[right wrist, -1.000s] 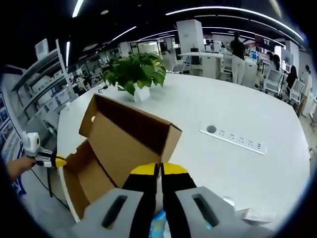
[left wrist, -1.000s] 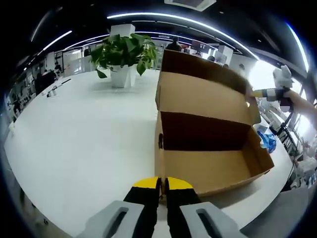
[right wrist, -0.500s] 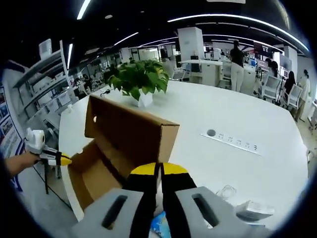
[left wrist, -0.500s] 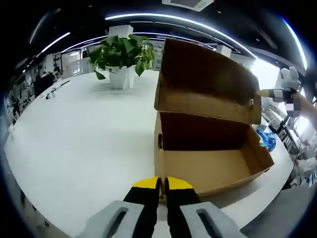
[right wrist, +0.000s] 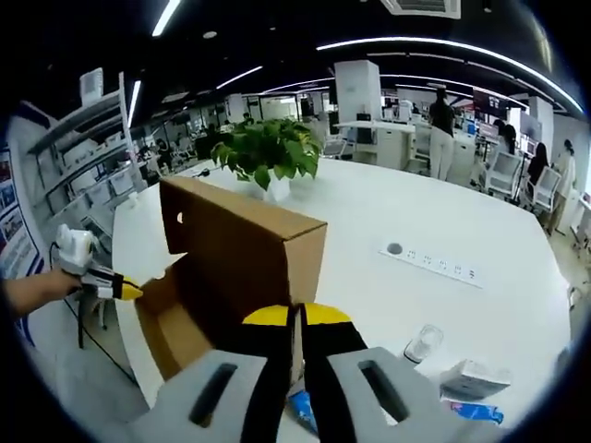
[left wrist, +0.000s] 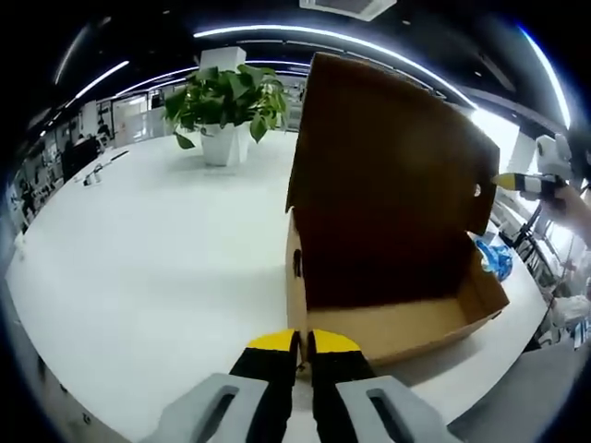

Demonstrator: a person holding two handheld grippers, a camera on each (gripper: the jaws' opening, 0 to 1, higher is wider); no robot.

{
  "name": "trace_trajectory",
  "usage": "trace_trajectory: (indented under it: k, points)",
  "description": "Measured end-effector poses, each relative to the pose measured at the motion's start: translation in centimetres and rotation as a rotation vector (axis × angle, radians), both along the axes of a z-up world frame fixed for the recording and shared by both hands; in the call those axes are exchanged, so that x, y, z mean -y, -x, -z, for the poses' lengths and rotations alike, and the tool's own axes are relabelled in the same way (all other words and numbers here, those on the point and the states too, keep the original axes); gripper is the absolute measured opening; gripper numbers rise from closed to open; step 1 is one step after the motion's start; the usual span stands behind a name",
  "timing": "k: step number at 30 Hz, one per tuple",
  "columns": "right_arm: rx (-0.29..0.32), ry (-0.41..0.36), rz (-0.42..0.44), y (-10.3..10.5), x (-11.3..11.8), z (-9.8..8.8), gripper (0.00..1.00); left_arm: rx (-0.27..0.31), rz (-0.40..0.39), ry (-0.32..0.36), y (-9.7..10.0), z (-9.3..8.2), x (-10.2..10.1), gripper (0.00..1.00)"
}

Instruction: Operate the shoe box by opening the lid, removing the specified soft item, and placing it in the target area until the item is outside and the box remains undamaged.

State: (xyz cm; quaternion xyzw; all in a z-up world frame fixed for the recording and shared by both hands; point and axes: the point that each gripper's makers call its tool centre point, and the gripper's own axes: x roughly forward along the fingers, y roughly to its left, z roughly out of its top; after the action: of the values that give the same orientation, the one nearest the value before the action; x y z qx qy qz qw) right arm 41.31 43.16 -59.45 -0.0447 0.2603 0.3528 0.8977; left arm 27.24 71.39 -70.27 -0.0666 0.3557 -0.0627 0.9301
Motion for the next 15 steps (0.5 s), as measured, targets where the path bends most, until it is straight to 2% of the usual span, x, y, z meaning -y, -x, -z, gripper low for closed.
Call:
trace_trajectory:
  k: [5, 9, 15]
  points:
    - [0.007, -0.011, 0.006, 1.1, 0.0, 0.1, 0.01, -0.001, -0.001, 0.033, 0.0, 0.0, -0.2, 0.05]
    - [0.024, -0.009, 0.005, 1.7, 0.0, 0.2, 0.02, 0.001, 0.029, 0.022, -0.1, -0.2, -0.1, 0.05]
    - [0.034, -0.016, 0.014, 2.4, 0.0, 0.4, 0.02, 0.067, 0.067, -0.007, -1.1, -2.4, -0.3, 0.13]
